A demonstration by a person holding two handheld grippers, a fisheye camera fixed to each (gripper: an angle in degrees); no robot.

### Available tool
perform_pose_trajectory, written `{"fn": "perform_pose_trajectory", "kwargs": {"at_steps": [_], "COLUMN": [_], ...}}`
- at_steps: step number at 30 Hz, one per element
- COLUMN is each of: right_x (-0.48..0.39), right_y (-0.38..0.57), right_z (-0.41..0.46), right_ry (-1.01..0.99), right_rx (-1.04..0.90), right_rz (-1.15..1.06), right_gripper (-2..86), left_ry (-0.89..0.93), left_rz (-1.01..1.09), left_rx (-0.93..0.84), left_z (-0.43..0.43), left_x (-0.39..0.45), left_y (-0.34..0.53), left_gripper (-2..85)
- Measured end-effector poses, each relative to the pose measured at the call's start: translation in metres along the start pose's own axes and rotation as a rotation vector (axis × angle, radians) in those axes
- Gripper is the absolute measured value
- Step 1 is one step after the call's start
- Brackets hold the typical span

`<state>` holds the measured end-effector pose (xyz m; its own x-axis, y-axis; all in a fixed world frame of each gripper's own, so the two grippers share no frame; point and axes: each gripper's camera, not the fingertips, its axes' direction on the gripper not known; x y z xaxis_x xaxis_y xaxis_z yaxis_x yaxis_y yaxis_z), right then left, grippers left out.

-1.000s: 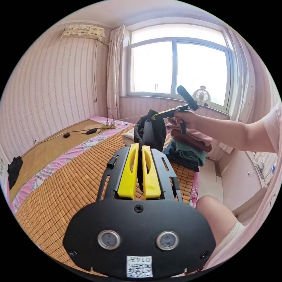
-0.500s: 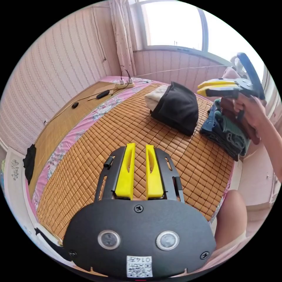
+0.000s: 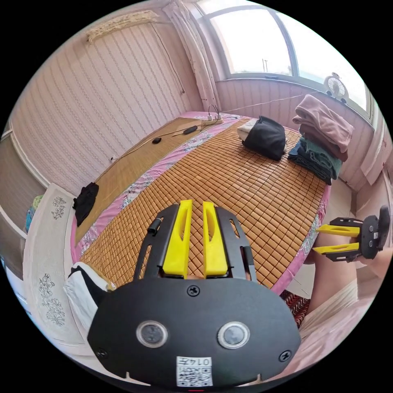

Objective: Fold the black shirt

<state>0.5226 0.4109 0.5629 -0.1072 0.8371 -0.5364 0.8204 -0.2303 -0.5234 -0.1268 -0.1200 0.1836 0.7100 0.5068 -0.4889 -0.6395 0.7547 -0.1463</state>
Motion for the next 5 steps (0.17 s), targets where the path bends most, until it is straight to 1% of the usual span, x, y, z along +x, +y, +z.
{"fn": "perform_pose_trajectory", "kwargs": {"at_steps": [5], "right_x": [-0.088], "right_y": [-0.080], "right_z": [-0.028], "right_ry": [-0.021], "right_rx": [0.127], "right_rz": [-0.113], "right_gripper": [8.1], "left_ry": [-0.013], "left_rz": [-0.126], "left_rx": [0.047], "left_z": [-0.066], "left_x": [-0.069], "left_y": [0.063], "left_gripper": [5.4]}}
